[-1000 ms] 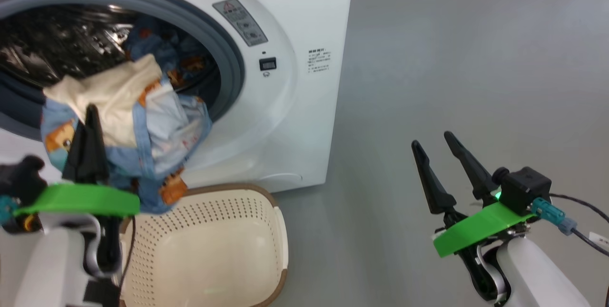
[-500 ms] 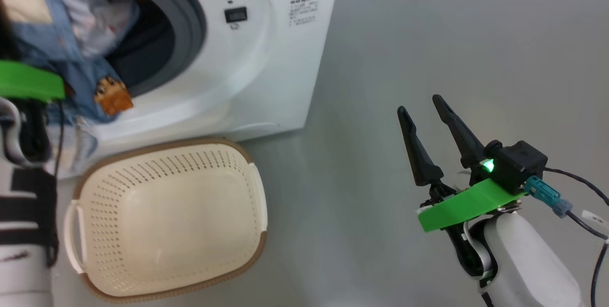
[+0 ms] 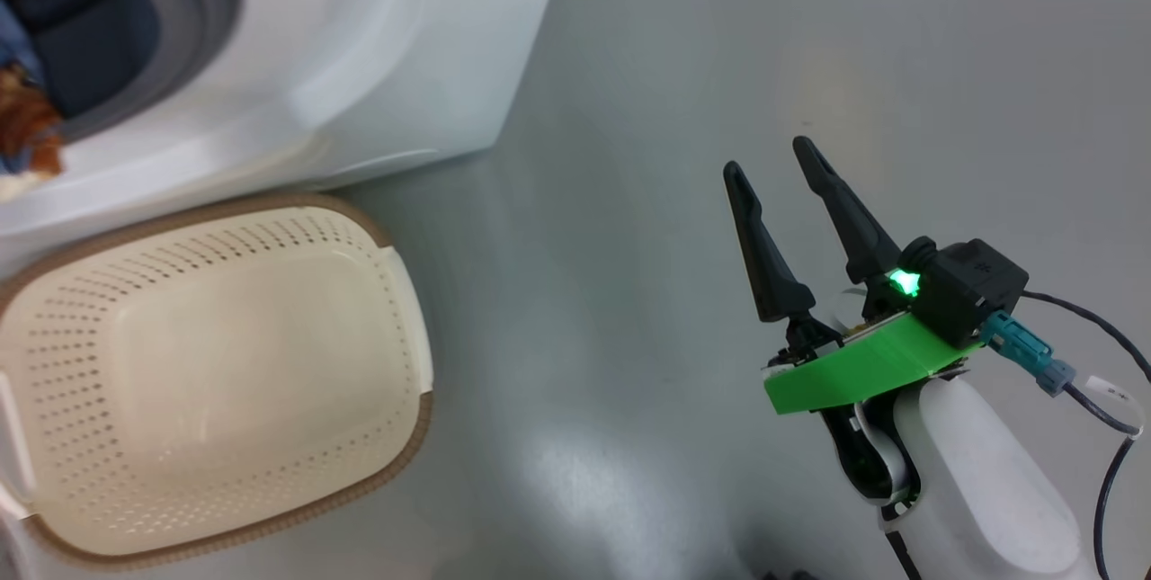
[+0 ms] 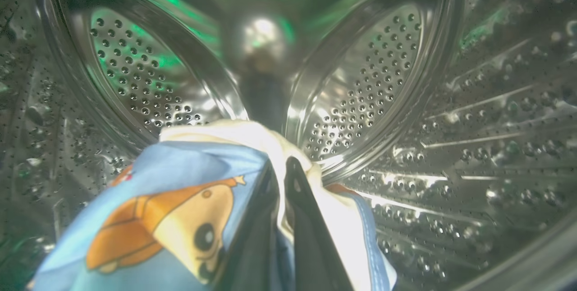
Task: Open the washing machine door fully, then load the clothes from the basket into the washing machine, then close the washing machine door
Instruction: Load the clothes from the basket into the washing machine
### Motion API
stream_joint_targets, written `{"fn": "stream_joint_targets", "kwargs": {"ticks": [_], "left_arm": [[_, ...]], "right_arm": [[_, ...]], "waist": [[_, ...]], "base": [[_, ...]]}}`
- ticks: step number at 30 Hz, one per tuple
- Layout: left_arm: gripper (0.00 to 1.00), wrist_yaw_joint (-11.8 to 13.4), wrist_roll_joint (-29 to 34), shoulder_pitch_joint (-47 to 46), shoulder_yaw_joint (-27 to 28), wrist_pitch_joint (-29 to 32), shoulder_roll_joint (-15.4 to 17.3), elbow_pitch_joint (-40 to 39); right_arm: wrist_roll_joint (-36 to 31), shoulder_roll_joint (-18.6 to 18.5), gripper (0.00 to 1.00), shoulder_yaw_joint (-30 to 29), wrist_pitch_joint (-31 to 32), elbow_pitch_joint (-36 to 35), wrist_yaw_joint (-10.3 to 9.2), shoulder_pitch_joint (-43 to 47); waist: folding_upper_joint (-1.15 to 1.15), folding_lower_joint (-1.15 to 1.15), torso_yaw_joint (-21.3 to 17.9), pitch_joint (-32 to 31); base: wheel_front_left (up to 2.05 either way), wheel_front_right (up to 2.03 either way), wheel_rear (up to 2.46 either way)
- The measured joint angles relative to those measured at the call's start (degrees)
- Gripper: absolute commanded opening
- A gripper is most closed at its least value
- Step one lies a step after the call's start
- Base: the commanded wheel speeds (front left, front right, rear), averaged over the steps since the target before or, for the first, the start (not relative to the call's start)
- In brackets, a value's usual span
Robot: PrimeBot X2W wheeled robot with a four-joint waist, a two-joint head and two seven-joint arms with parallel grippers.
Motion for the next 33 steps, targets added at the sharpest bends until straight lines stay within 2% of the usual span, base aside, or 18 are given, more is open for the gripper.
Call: {"fn": "stream_joint_targets", "kwargs": {"ticks": [4, 5, 6, 11, 17, 24, 33], "left_arm": [[0.00, 0.0, 0.5, -3.3, 1.3, -0.1, 0.1, -0.2], [0.39, 0.0, 0.6, -3.7, 1.0, -0.1, 0.0, 0.7], [1.00, 0.0, 0.6, -4.2, 0.6, -0.1, -0.2, 3.0], [1.00, 0.0, -0.4, -5.1, -2.4, 0.9, -1.3, 12.9], [1.00, 0.0, -1.7, -6.3, -5.4, 0.7, -1.4, 16.6], [1.00, 0.0, -3.7, -3.4, -7.4, 0.0, -2.2, 16.5], [1.00, 0.0, -4.6, 5.8, -7.2, 0.0, -2.2, 9.4]], "right_arm": [[-0.1, 0.2, 1.00, 0.0, 0.0, -0.5, 0.00, -0.9], [-0.1, 0.2, 1.00, 0.0, 0.0, -0.6, 0.00, -1.0], [-0.1, 0.3, 1.00, 0.0, 0.0, -0.5, 0.00, -1.0], [-0.3, 0.3, 1.00, 0.1, 0.0, -0.1, 0.00, -1.0], [-0.3, 0.4, 1.00, 0.4, 0.0, 0.7, 0.00, -1.1], [-0.3, 0.3, 1.00, 0.5, 0.0, 1.7, 0.00, -2.0], [0.1, -0.2, 1.00, 0.6, 0.0, 2.8, 0.00, -1.9]], "waist": [[0.00, 0.00, -1.5, 2.5], [0.00, 0.00, -1.8, 3.0], [0.00, 0.00, -2.1, 3.4], [0.00, 0.00, -2.8, 3.8], [0.00, 0.00, -2.2, 1.7], [0.00, 0.00, -1.2, -1.9], [0.00, 0.00, 0.2, -7.4]], "base": [[0.00, 0.00, 0.00], [0.00, 0.00, 0.00], [0.00, 0.00, 0.00], [0.00, 0.00, 0.00], [0.00, 0.00, 0.00], [0.00, 0.00, 0.00], [0.00, 0.00, 0.00]]}}
